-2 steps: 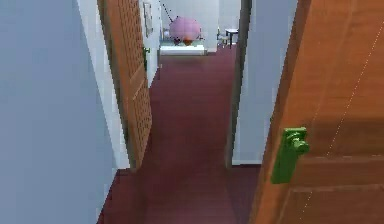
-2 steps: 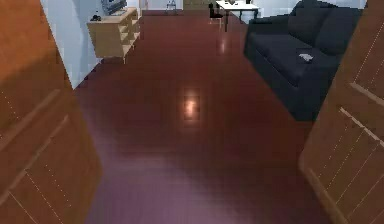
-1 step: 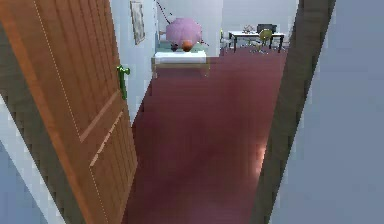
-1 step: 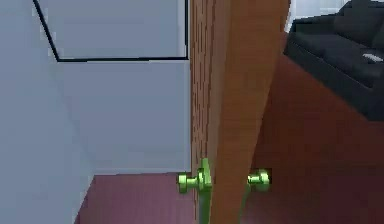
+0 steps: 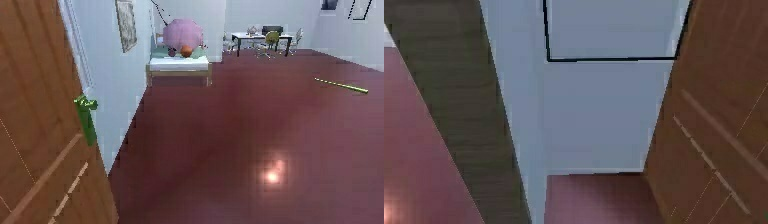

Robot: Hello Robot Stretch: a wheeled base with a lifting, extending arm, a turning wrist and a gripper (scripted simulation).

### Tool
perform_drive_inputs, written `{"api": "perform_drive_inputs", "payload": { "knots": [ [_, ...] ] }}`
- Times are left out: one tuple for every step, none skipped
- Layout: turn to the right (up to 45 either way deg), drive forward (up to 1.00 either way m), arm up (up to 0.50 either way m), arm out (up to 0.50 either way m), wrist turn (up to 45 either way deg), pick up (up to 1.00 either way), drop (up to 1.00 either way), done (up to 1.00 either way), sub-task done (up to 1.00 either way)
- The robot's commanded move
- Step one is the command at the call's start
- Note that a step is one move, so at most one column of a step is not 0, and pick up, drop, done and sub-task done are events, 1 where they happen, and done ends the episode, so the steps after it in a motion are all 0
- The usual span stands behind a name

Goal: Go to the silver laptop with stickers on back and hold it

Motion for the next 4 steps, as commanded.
{"api": "perform_drive_inputs", "payload": {
  "knots": [
    [21.0, 0.00, 0.00, 0.00, 0.0, 0.00, 0.00, 0.00, 0.00],
    [0.0, 0.60, 0.00, 0.00, 0.0, 0.00, 0.00, 0.00, 0.00],
    [3.0, 0.00, 0.00, 0.00, 0.0, 0.00, 0.00, 0.00, 0.00],
    [0.0, 1.00, 0.00, 0.00, 0.0, 0.00, 0.00, 0.00, 0.00]
  ]
}}
